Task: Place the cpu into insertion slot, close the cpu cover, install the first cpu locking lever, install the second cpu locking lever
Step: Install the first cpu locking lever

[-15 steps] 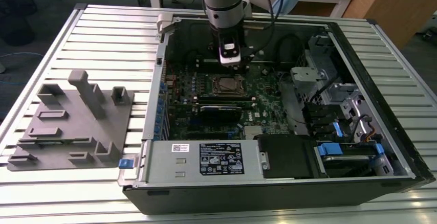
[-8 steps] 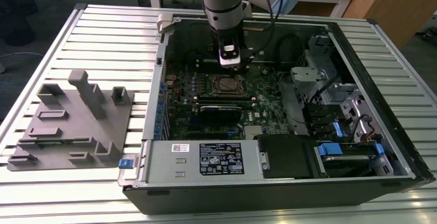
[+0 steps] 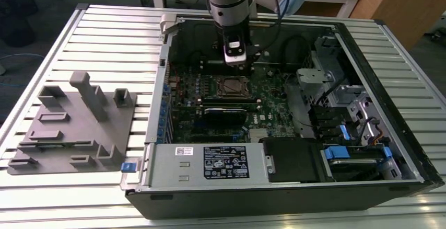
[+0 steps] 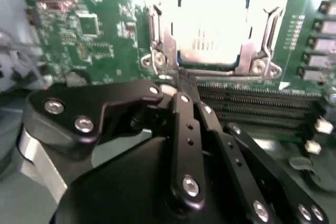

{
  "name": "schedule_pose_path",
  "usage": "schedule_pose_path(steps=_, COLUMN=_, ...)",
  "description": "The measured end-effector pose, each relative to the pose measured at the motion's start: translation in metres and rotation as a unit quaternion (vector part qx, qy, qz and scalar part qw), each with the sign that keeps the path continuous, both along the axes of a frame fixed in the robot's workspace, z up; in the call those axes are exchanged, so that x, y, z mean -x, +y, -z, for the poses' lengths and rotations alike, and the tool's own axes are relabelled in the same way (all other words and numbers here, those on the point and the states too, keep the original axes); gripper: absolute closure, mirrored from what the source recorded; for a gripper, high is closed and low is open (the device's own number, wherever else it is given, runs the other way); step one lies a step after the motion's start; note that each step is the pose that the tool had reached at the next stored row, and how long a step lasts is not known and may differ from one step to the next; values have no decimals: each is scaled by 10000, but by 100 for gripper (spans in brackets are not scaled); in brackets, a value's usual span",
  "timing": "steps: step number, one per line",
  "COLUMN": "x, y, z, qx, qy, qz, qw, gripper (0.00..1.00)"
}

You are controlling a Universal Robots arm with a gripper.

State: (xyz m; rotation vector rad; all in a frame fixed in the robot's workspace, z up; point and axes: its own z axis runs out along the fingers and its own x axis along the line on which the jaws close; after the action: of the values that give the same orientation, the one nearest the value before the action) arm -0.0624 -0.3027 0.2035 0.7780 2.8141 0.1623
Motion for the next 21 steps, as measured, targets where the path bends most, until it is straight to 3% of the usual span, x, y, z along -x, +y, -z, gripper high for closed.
schedule_pose_path(steps=6, x=0, y=0, z=-156, qx=0, qy=0, qz=0, qw=10000, gripper=89)
schedule_pose_path(steps=13, x=-1, y=-1, z=-159, qx=0, qy=8, qz=-1, qw=10000, gripper=89)
schedule_pose_path(steps=16, x=-4, y=-4, z=-150, qx=6, qy=74, qz=0, qw=10000, gripper=89)
schedule_pose_path(steps=19, x=-8, y=-5, z=-138, qx=31, qy=189, qz=0, qw=9998, gripper=89)
schedule_pose_path(steps=21, x=-13, y=-5, z=-131, qx=50, qy=286, qz=0, qw=9996, gripper=89)
